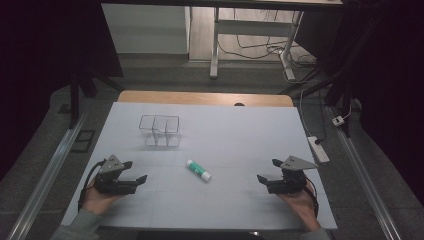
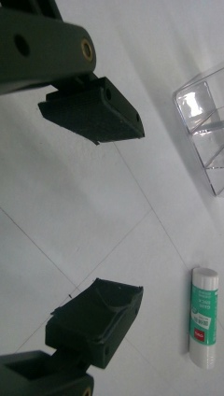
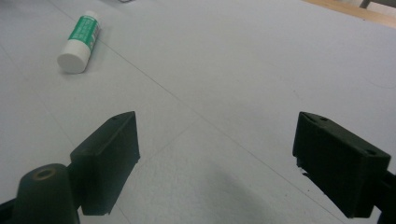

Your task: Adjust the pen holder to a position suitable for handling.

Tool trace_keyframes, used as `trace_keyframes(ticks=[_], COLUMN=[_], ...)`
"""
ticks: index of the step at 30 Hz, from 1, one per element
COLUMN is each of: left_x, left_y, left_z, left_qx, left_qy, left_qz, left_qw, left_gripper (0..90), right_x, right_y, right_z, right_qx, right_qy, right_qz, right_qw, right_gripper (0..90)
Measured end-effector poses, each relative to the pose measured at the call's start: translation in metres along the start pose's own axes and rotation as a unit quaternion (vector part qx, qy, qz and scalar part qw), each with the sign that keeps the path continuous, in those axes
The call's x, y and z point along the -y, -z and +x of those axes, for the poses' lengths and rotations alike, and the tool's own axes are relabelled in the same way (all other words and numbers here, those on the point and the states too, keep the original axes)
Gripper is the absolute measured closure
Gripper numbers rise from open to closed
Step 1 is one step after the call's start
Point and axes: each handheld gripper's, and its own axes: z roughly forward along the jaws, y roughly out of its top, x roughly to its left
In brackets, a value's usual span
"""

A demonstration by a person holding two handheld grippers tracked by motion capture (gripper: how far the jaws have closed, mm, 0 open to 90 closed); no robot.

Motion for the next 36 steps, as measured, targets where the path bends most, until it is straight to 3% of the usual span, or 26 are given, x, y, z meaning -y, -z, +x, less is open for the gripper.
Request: trace_keyframes(ticks=[23, 30, 36], left_x=[-0.004, -0.013, -0.021], left_y=[0.004, 0.01, 0.003], left_z=[0.002, 0.004, 0.01], left_qx=[-0.008, -0.008, -0.011], left_qy=[-0.009, -0.015, -0.016], left_qz=[0.001, -0.007, -0.003], left_qw=[0.9999, 0.9998, 0.9998], left_gripper=[23.3, 24.6, 24.7], right_x=[0.003, 0.003, 0.002], right_y=[-0.003, -0.006, -0.005], right_z=[0.0, 0.0, 0.001], right_qx=[0.003, 0.003, 0.004], right_qy=[0.0, -0.002, 0.007], right_qz=[0.015, 0.015, 0.013], right_qw=[0.9999, 0.9999, 0.9999], right_gripper=[15.8, 16.0, 16.2])
